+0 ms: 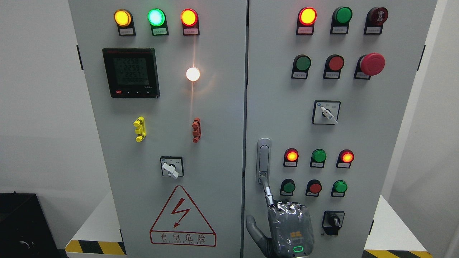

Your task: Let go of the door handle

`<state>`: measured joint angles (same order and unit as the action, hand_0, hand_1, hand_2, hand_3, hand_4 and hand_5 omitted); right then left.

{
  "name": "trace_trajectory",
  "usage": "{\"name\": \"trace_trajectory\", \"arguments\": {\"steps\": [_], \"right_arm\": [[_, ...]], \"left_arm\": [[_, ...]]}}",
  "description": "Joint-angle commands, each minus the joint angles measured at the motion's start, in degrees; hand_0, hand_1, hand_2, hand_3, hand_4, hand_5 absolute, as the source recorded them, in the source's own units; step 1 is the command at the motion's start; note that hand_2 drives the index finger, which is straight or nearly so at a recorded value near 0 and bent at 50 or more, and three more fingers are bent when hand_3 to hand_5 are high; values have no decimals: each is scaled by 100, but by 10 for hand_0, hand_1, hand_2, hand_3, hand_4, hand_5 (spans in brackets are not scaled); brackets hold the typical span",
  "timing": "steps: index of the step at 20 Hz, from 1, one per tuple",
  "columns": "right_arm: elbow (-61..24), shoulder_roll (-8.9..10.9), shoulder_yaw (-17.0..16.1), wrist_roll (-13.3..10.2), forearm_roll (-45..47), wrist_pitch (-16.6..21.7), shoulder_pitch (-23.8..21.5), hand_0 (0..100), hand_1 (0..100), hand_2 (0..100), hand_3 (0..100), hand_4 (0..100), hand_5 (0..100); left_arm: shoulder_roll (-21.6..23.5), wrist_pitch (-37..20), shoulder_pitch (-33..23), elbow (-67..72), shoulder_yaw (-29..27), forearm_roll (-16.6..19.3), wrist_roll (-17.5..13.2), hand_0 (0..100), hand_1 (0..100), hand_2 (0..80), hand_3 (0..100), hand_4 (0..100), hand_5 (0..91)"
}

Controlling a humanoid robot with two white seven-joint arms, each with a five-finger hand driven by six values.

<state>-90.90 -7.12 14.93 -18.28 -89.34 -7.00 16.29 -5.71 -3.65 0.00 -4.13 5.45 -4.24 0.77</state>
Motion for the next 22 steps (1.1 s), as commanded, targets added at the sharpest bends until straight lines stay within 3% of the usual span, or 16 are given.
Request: {"name": "trace_trajectory", "arguments": {"steps": [1, 19, 22], "right_arm": [[125, 0, 18, 9, -4, 14, -3, 381, 275, 166, 1000, 1000, 1000], [46, 0, 1, -18, 5, 23, -47, 378, 277, 171, 1000, 1000, 1000], [-59, 9, 9, -53, 13, 40, -47, 377, 277, 208, 1000, 1000, 1000]], "left_arm": [[0, 4, -97, 0, 0, 2, 2, 120, 556, 0, 0, 0, 0], [0, 4, -97, 0, 0, 2, 2, 120, 556, 0, 0, 0, 0], [0, 4, -97, 0, 0, 2, 2, 120, 556, 0, 0, 0, 0]]}}
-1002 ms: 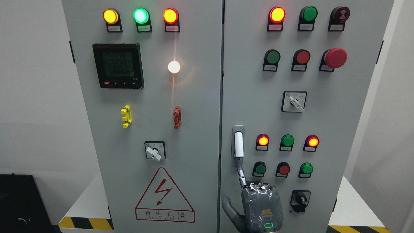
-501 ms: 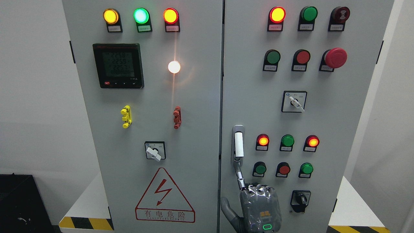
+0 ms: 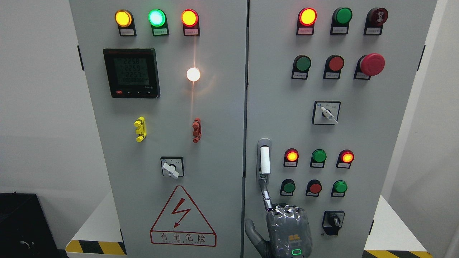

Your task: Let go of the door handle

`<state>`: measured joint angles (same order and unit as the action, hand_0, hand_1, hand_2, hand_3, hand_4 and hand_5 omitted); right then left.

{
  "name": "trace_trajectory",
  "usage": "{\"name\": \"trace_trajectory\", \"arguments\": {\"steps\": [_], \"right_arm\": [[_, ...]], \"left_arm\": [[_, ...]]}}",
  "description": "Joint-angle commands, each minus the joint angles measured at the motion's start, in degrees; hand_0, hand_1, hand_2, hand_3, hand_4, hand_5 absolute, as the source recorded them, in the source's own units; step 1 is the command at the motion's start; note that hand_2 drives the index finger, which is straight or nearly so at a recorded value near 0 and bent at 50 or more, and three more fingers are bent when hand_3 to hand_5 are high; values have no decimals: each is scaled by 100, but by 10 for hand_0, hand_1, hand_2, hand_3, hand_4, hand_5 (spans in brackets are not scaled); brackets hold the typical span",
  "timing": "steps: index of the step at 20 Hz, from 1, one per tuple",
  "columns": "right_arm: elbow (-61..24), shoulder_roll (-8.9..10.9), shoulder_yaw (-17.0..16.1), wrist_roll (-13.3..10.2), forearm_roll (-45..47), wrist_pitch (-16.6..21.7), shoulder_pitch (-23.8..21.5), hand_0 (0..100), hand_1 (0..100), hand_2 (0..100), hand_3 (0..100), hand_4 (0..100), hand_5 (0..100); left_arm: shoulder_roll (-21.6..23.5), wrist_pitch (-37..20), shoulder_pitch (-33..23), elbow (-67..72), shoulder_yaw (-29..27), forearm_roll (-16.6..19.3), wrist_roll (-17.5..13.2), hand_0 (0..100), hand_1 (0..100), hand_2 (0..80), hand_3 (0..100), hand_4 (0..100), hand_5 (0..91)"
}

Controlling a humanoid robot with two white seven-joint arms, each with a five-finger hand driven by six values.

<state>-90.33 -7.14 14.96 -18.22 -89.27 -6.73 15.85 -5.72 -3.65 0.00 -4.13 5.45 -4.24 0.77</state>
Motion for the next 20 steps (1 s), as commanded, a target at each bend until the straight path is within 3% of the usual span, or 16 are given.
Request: {"name": "trace_trajectory", "arguments": {"steps": [1, 9, 20], "right_arm": [[-143, 3, 16, -59, 6, 22, -3, 377, 278, 241, 1000, 1000, 1000], [-433, 11, 25, -76, 6, 23, -11, 376, 287, 484, 1000, 1000, 1000], [-556, 11, 25, -76, 6, 23, -11, 371, 300, 513, 1000, 1000, 1000]], "left_arm": [[0, 4, -97, 0, 0, 2, 2, 120, 556, 0, 0, 0, 0], [0, 4, -97, 0, 0, 2, 2, 120, 556, 0, 0, 0, 0], [0, 4, -97, 0, 0, -7, 2, 120, 556, 0, 0, 0, 0]]}}
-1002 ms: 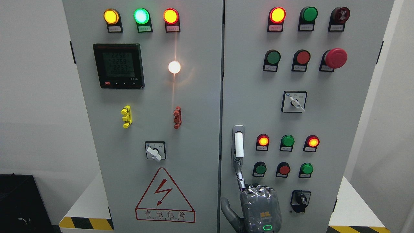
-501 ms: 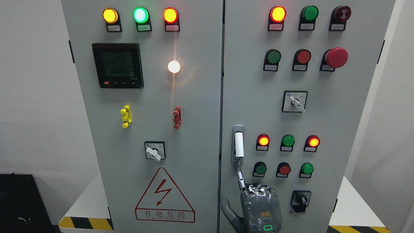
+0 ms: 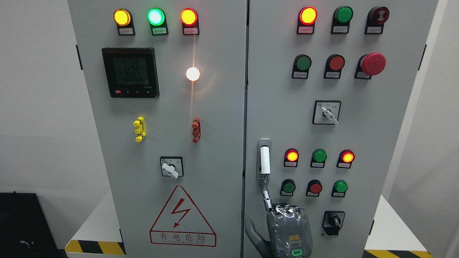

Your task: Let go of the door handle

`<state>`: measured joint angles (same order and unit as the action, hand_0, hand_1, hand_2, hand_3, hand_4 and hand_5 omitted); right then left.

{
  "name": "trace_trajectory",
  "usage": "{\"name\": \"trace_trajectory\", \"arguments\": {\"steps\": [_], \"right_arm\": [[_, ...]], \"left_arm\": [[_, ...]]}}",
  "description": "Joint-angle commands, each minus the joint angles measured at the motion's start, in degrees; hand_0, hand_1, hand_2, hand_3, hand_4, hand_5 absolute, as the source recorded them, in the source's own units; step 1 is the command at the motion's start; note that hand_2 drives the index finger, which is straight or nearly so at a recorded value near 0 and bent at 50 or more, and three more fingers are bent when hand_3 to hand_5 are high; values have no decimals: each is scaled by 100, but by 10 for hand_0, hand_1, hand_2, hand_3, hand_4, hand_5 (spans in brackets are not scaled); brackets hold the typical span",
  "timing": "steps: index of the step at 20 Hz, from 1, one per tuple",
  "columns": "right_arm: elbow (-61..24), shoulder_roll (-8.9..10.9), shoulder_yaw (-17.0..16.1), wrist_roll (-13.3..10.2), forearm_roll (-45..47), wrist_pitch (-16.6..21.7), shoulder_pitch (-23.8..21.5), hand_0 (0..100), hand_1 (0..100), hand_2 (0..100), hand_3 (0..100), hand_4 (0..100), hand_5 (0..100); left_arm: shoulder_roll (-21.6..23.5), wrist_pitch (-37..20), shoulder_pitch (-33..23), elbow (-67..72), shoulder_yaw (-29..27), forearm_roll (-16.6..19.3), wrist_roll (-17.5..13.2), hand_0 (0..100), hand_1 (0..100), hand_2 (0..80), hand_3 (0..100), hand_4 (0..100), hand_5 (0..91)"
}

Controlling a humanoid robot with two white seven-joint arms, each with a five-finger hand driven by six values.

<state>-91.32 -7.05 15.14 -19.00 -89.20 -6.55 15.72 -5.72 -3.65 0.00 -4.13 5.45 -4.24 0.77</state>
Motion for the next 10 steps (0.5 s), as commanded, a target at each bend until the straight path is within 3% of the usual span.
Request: {"name": "trace_trajectory", "arguments": {"steps": [1, 10], "right_arm": [[-492, 1, 6, 2, -1, 5, 1, 371, 300, 513, 1000, 1000, 1000], [-650, 10, 15, 2, -1, 5, -34, 371, 307, 496, 1000, 1000, 1000]], "left_arm": [[0, 4, -97, 0, 0, 2, 2, 120, 556, 0, 0, 0, 0], [0, 4, -97, 0, 0, 2, 2, 120, 556, 0, 0, 0, 0]]}}
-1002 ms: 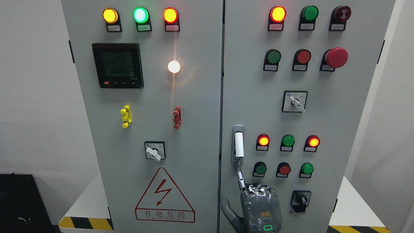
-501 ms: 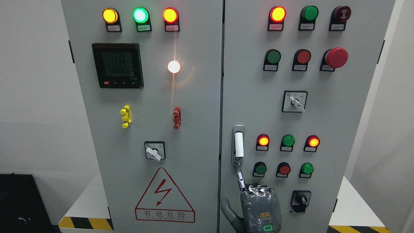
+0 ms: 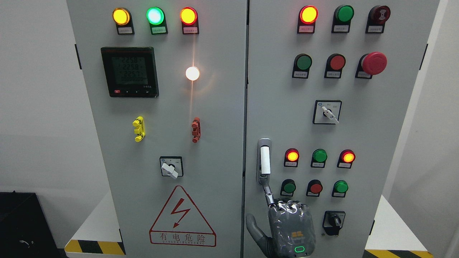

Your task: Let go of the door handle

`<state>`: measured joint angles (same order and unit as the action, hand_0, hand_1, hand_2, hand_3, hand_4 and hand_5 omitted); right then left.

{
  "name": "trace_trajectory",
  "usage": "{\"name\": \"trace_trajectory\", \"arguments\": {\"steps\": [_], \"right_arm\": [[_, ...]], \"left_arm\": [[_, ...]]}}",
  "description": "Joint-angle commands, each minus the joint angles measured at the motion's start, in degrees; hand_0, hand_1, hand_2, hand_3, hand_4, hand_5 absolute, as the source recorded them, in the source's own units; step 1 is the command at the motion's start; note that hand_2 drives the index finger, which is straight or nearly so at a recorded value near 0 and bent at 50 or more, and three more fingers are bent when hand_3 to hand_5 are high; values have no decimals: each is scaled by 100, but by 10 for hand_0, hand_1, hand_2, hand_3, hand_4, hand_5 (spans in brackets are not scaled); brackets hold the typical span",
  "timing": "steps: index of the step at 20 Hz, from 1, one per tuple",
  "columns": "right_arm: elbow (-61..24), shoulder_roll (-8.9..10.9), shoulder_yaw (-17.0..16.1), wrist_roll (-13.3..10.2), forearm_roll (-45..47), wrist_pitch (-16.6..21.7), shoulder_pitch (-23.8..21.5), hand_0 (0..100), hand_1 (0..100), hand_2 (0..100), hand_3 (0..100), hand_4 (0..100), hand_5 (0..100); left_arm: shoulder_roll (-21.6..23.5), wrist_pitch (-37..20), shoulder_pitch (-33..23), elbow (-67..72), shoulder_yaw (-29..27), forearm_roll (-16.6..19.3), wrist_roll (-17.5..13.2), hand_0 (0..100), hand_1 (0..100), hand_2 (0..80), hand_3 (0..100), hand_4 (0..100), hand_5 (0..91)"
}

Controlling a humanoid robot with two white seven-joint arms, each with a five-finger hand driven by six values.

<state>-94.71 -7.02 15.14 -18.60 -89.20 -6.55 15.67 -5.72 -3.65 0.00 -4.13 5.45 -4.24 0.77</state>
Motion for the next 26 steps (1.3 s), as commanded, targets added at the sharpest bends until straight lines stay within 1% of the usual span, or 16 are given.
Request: {"name": "trace_trajectory", "arguments": {"steps": [1, 7, 9, 12, 16, 18, 19, 22, 23, 24, 26], "right_arm": [[-337, 8, 15, -38, -1, 5, -38, 372, 308, 495, 1000, 1000, 1000], [-364, 17, 6, -29, 25, 40, -152, 385, 319, 510, 1000, 1000, 1000], [-468, 17, 6, -29, 34, 49, -231, 425, 325, 583, 1000, 1000, 1000], [-653, 17, 6, -21, 34, 136, -450, 480, 313, 640, 1000, 1000, 1000], [-759, 26, -46, 6, 34, 189, -495, 505, 286, 730, 1000, 1000, 1000], [-829, 26, -55, 23, 43, 198, -486, 516, 256, 783, 1000, 1000, 1000], [-882, 26, -55, 23, 43, 224, -486, 507, 248, 793, 1000, 1000, 1000], [-1031, -1, -47, 32, 52, 286, -521, 489, 182, 858, 1000, 1000, 1000], [-1110, 8, -29, 32, 52, 295, -574, 485, 154, 877, 1000, 1000, 1000], [-1172, -1, -11, 32, 52, 312, -626, 492, 104, 896, 1000, 1000, 1000], [-1207, -1, -11, 41, 139, 435, -662, 478, 40, 934, 1000, 1000, 1000]], "left_arm": [[0, 4, -97, 0, 0, 2, 2, 120, 556, 0, 0, 0, 0], [0, 4, -97, 0, 0, -7, 2, 120, 556, 0, 0, 0, 0], [0, 4, -97, 0, 0, 2, 2, 120, 556, 0, 0, 0, 0], [0, 4, -97, 0, 0, 2, 2, 120, 556, 0, 0, 0, 0], [-8, 4, -97, 0, 0, 2, 2, 120, 556, 0, 0, 0, 0], [0, 4, -97, 0, 0, 2, 2, 120, 556, 0, 0, 0, 0], [0, 4, -97, 0, 0, 2, 2, 120, 556, 0, 0, 0, 0], [0, 4, -97, 0, 0, 2, 2, 120, 556, 0, 0, 0, 0], [0, 4, -97, 0, 0, 2, 2, 120, 556, 0, 0, 0, 0], [0, 4, -97, 0, 0, 2, 2, 120, 556, 0, 0, 0, 0], [0, 4, -97, 0, 0, 2, 2, 120, 556, 0, 0, 0, 0]]}}
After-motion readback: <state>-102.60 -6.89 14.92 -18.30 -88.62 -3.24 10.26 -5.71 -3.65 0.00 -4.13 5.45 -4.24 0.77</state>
